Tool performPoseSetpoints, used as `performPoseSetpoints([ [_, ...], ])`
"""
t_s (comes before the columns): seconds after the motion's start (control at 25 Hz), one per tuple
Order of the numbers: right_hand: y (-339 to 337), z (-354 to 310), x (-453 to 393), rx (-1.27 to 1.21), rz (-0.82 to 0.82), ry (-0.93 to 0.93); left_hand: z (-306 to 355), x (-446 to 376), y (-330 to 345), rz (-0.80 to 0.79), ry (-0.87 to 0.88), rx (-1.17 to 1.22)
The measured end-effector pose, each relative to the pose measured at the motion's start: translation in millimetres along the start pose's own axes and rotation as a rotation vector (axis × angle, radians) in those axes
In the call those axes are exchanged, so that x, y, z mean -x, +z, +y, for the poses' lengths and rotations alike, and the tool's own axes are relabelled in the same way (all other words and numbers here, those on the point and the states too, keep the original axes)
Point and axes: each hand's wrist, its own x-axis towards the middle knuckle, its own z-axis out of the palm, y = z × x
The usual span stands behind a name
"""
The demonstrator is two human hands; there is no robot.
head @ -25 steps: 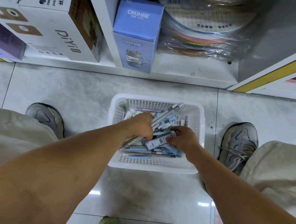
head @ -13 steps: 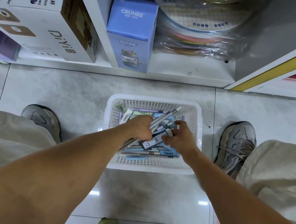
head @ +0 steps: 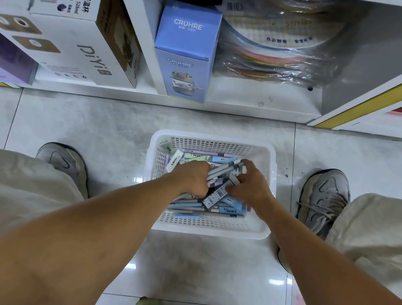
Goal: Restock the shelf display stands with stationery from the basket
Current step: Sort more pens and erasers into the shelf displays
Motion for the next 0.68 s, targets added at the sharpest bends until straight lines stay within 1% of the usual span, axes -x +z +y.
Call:
performPoseSetpoints([
  [0.08, -0.9, 0.8, 1.4, -0.246, 0.0, 0.002, 1.8, -0.5, 0.5, -0.018, -0.04, 0.071],
  [0.16, -2.8, 0.9, 2.3, -0.379, 0.021, -0.019, 3.5, 0.1, 1.4, -0.036, -0.072, 0.105],
  [0.32, -7.2, 0.8, 5.2, -0.371, -0.011, -0.059, 6.2, -1.9, -1.1, -0.077, -0.086, 0.185],
  [0.44, 2.6, 0.2, 9.3, -0.164, -0.106, -0.178, 12.3, -4.8, -5.5, -0.059, -0.119, 0.208],
  [0.52, 13.5, 0.8, 11.2, -0.102, -0.114, -0.223, 15.5, -7.0, -7.0, -0.031, -0.123, 0.203],
  [0.6, 17.0, 3.3, 11.6, -0.217, -0.074, -0.178, 15.3, -7.0, -7.4, -0.018, -0.119, 0.199],
  [0.68, 9.3, 3.5, 11.7, -0.341, -0.066, -0.069, 13.0, -5.4, -7.0, -0.024, -0.107, 0.197],
])
